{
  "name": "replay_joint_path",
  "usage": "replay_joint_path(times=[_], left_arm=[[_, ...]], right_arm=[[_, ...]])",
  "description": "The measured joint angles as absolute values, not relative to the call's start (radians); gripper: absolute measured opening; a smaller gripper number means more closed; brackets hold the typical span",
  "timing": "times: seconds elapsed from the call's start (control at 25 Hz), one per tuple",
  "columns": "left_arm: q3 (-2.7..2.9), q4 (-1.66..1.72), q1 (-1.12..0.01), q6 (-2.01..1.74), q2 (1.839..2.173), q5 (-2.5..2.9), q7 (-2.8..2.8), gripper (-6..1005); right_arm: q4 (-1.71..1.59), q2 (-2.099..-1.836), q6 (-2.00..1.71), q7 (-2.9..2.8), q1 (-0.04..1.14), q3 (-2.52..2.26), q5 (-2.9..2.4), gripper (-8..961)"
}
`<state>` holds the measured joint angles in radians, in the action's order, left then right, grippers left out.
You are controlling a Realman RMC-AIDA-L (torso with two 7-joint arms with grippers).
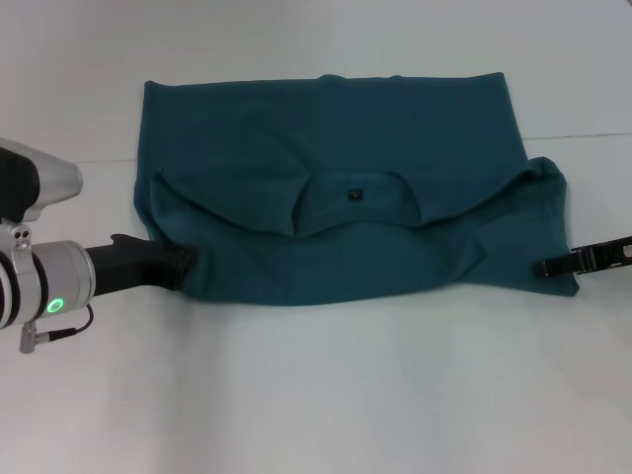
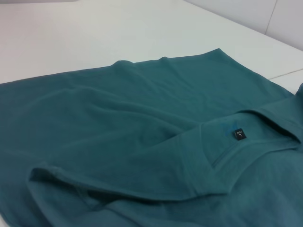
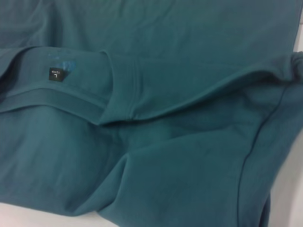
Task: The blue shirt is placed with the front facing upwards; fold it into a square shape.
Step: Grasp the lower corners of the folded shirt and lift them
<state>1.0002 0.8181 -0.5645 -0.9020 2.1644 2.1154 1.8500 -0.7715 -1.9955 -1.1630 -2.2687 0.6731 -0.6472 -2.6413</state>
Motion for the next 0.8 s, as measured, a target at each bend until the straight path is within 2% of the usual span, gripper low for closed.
replay_joint_path(times=[0.24,0.48,0.8], left_arm=[[1.0,0.817,-0.564,-0.902,2.164,2.115,1.85,1],[1.0,0.816,-0.562,-0.902,2.164,2.115,1.85,1],[1.0,0.816,-0.561,-0.902,2.164,2.115,1.85,1]], right_arm=[[-0.721,-1.996,-1.125,-2.259,0.689,-0.648,-2.642,759],[-0.713,-1.998,-1.098,-2.251,0.691,-0.649,-2.642,673],[-0.686,-2.005,-1.073,-2.227,0.693,-0.649,-2.642,506]])
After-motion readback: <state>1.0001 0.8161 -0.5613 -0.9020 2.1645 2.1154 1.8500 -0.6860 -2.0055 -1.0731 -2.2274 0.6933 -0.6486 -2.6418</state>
